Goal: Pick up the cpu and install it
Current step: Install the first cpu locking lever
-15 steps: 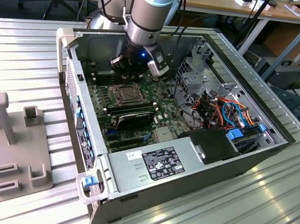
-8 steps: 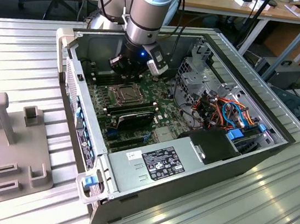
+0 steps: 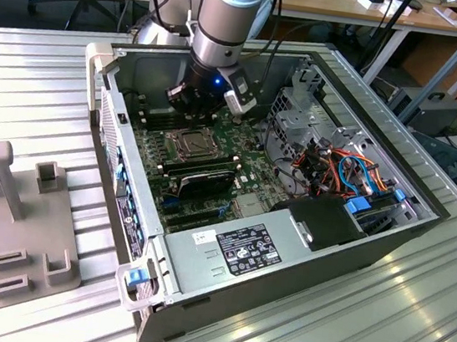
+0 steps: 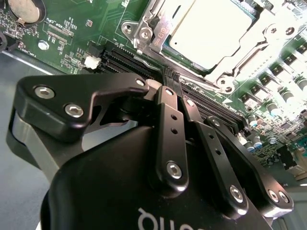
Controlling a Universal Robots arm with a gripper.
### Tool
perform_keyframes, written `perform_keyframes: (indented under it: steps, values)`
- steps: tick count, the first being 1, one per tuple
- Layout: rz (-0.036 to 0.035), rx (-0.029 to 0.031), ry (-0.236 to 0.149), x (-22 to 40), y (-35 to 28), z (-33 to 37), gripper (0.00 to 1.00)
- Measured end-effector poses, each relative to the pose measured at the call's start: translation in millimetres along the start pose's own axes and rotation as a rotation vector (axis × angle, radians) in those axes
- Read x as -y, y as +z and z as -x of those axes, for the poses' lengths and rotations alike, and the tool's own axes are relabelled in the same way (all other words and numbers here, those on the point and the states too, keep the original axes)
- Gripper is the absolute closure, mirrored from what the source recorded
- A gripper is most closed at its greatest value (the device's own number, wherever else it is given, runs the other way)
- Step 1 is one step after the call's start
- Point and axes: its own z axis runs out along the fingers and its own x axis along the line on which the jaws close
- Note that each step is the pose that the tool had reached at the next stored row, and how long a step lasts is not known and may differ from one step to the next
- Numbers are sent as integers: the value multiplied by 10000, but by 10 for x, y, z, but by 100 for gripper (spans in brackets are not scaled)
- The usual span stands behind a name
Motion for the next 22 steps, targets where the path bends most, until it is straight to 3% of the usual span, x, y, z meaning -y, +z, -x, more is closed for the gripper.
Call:
perform_keyframes:
  steps: [8,9,11,14,22]
  values:
    - [-15,-1,0,-3,-32,1,89]
    - [-23,-4,0,-4,-50,1,89]
    - [-28,5,-1,-15,-148,4,89]
    - [-26,22,-1,-17,-159,-1,89]
    - [-26,276,-27,-17,-165,-156,89]
